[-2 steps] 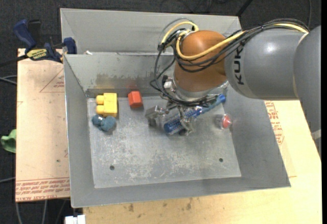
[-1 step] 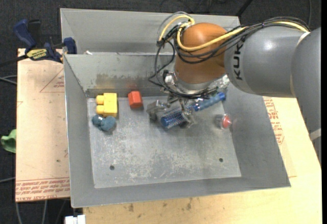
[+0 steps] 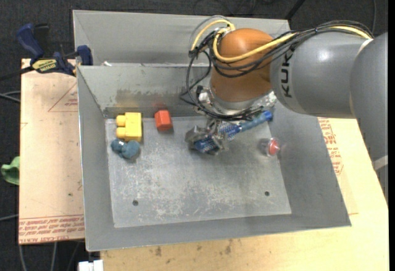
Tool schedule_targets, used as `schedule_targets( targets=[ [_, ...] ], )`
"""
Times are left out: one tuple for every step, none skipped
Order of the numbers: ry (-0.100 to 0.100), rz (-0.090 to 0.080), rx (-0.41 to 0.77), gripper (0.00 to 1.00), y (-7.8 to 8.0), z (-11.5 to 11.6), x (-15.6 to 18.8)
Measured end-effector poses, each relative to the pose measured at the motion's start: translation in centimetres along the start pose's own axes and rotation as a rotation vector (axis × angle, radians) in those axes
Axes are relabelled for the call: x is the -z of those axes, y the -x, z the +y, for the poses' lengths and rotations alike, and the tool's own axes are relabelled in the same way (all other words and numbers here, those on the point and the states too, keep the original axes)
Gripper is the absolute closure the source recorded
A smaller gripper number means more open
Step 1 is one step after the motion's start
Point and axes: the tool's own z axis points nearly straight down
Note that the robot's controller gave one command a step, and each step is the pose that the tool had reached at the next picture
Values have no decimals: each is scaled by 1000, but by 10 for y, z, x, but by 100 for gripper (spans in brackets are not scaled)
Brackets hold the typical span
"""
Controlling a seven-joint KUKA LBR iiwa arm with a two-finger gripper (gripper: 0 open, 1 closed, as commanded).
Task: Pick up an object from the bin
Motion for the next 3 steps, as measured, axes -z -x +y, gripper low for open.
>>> schedule_targets(
  targets=[
    [-9, -1, -2, 100, 2, 0, 52],
    [-7, 0, -6, 100, 3, 0, 80],
    [-9, 0, -10, 100, 5, 0, 117]
  ],
)
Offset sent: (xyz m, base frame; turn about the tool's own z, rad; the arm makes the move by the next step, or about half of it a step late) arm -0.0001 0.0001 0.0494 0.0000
